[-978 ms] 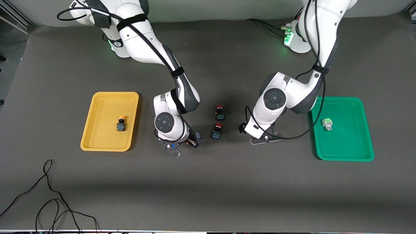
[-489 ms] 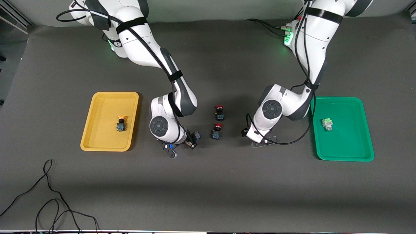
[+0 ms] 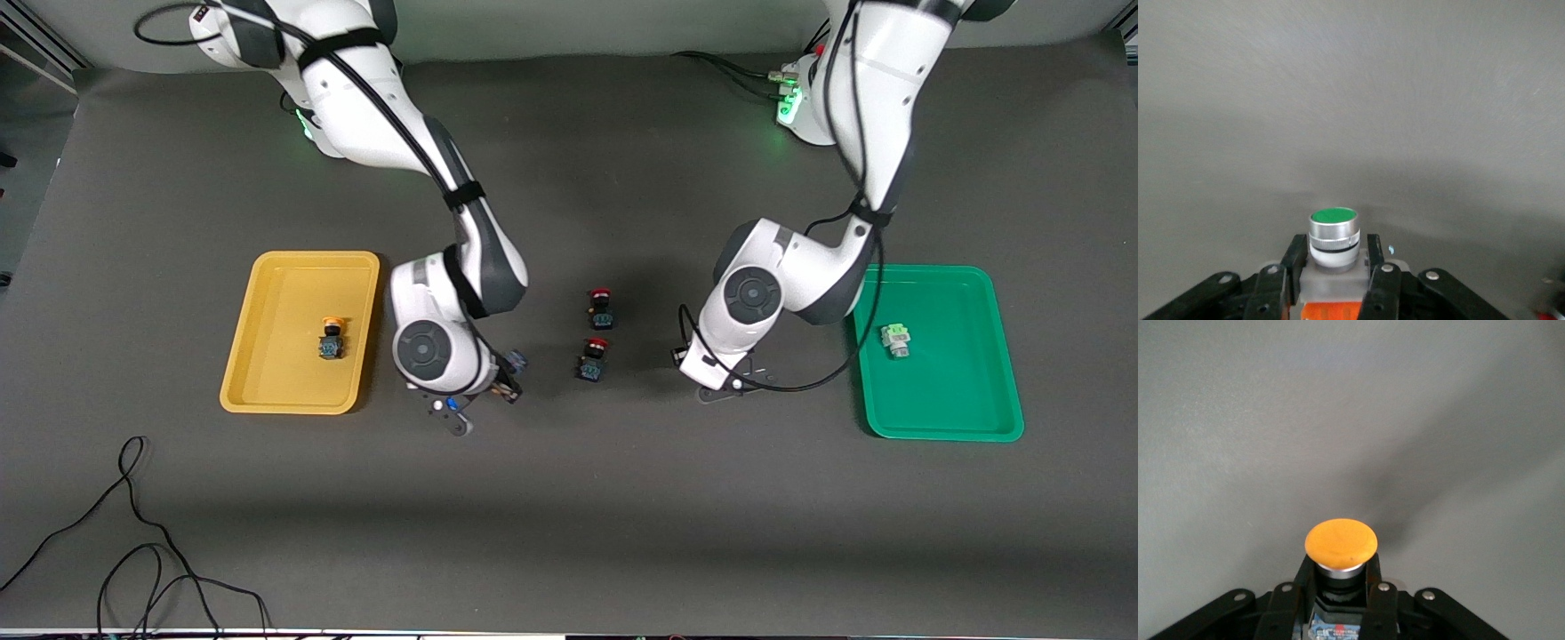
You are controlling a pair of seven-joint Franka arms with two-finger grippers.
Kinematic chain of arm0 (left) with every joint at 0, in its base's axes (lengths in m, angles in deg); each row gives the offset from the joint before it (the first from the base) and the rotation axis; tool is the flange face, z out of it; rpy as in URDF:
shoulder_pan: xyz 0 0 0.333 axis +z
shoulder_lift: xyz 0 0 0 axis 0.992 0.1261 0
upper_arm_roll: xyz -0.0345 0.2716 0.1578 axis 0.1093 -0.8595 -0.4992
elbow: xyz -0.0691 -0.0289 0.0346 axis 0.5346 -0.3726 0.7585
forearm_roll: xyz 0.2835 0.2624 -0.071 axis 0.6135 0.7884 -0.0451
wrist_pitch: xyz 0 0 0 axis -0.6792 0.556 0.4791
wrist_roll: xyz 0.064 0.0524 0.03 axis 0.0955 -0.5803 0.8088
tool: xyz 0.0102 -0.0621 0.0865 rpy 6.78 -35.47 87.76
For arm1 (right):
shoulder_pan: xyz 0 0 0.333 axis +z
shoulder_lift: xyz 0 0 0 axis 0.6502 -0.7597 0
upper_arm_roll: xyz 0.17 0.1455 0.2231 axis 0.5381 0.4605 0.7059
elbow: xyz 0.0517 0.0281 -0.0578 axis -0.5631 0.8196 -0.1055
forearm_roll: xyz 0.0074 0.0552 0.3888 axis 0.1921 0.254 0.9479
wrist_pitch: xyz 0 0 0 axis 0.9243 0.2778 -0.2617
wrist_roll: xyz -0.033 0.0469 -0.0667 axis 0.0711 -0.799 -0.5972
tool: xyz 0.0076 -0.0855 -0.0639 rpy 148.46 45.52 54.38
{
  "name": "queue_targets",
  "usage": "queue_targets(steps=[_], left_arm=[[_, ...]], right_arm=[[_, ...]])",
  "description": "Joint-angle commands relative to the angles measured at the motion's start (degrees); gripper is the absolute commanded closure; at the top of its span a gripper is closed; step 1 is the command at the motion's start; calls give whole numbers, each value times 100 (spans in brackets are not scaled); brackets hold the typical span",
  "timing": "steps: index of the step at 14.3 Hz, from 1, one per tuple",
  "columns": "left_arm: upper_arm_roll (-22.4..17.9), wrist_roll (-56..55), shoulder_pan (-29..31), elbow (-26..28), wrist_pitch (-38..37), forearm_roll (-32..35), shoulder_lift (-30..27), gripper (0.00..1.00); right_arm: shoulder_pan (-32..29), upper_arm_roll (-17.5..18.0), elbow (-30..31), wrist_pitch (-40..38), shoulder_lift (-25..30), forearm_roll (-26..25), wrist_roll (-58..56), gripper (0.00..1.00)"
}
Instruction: Place green and yellow buttons in trays
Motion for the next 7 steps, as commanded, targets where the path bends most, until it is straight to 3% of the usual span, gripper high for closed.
queue_targets(steps=[1, 3, 7], left_arm=[[46, 168, 489, -208, -1199, -180, -864, 100], [-7, 1131, 1007, -104, -1753, -365, -1356, 100], [-33, 4083, 2789, 116, -2617, -69, -1771, 100]], right_arm=[[-24, -432, 129, -1099, 743, -583, -1633, 100], [-84, -653, 234, -1462, 1139, -1007, -2907, 100], [-85, -1566, 1024, -1420, 1808, -1026, -4940, 100]])
